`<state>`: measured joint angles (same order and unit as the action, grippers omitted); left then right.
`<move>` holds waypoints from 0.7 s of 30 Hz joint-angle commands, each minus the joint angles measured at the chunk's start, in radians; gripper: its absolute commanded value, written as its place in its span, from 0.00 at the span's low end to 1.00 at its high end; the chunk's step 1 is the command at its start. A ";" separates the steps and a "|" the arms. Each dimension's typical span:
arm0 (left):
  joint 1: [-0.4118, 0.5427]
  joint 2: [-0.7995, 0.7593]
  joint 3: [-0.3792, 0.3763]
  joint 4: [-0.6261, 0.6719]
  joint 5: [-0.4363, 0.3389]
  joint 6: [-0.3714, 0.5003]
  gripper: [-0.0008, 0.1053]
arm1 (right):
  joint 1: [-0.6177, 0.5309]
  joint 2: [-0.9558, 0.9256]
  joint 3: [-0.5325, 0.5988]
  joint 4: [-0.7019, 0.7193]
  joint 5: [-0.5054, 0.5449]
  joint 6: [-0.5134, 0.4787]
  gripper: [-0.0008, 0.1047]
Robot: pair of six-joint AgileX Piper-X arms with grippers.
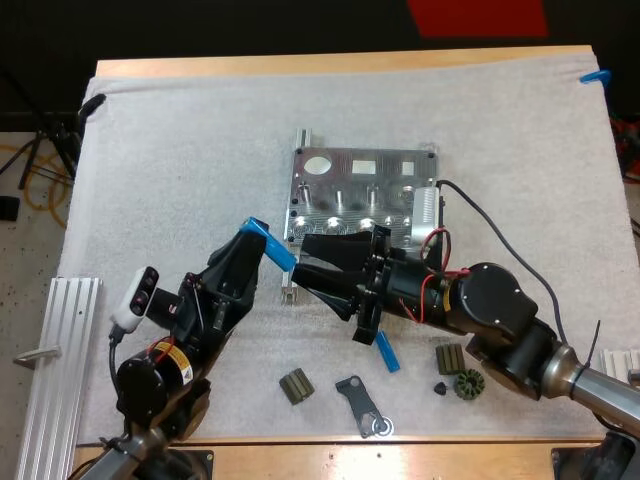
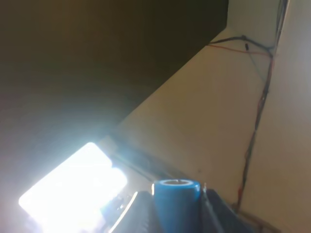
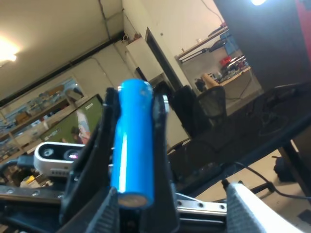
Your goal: Load cells from right to left
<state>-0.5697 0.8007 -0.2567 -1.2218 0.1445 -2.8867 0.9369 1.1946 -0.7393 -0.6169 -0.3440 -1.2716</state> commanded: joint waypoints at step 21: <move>-0.001 0.084 -0.005 -0.063 0.069 -0.071 0.01 | -0.006 0.000 -0.003 0.023 -0.056 -0.048 0.19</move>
<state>-0.5697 0.8876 -0.2567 -1.2609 0.2277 -2.9547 0.9347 1.1938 -0.7393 -0.5883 -0.3959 -1.3032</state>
